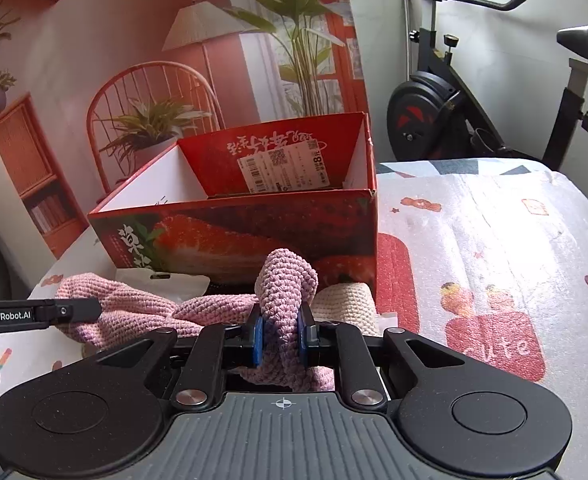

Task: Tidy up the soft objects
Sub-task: 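Lift the pink towel with the right tool and lower it into the box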

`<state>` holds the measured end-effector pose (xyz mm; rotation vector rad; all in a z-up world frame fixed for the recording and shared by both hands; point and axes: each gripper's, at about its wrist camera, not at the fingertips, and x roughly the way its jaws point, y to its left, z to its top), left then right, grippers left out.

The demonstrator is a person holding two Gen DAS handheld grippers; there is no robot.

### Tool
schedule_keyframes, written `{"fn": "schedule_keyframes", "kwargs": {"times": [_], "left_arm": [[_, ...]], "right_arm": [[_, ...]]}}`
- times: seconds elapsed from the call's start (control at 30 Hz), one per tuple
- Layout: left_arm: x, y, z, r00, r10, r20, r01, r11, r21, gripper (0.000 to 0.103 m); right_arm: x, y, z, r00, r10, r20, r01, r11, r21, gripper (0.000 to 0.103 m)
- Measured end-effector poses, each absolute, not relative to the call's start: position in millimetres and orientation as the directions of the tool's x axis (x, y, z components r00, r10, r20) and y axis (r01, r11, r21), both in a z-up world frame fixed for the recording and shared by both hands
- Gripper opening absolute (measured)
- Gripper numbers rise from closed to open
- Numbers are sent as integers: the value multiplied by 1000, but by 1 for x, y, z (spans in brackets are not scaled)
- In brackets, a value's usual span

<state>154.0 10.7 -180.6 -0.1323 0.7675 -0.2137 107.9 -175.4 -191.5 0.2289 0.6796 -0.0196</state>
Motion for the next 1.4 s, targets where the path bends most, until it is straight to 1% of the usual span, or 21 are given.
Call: {"fn": "schedule_keyframes", "kwargs": {"times": [0.43, 0.5, 0.57, 0.63, 0.7, 0.9, 1.0, 1.13, 1.23, 1.4], "left_arm": [[158, 13, -191, 675, -256, -692, 146, 966, -215, 25], [156, 13, -190, 680, -260, -686, 147, 964, -220, 24], [154, 15, -188, 692, -263, -672, 151, 963, -221, 20], [152, 17, -183, 712, -264, -651, 154, 963, -222, 17], [149, 17, -175, 735, -260, -627, 158, 964, -215, 16], [141, 15, -141, 804, -277, -526, 198, 959, -202, 16], [141, 9, -124, 825, -295, -482, 239, 955, -176, 16], [152, 2, -103, 850, -293, -439, 248, 956, -159, 16], [168, 2, -91, 860, -292, -419, 237, 955, -179, 16], [197, -6, -74, 889, -244, -387, 213, 969, -122, 16]], "right_arm": [[108, -180, -211, 753, 62, -655, 121, 966, 229, 16], [107, -180, -211, 752, 61, -656, 123, 965, 231, 16], [107, -179, -209, 755, 64, -653, 119, 965, 232, 16], [106, -180, -204, 766, 72, -638, 108, 965, 238, 15], [105, -181, -197, 783, 84, -617, 93, 964, 249, 15], [102, -185, -170, 836, 98, -541, 58, 963, 264, 15], [107, -187, -156, 854, 94, -512, 48, 966, 256, 15], [122, -191, -136, 875, 93, -474, 31, 968, 247, 15], [136, -192, -121, 891, 87, -445, 16, 975, 221, 15], [170, -194, -96, 917, 75, -391, -20, 990, 142, 15]]}}
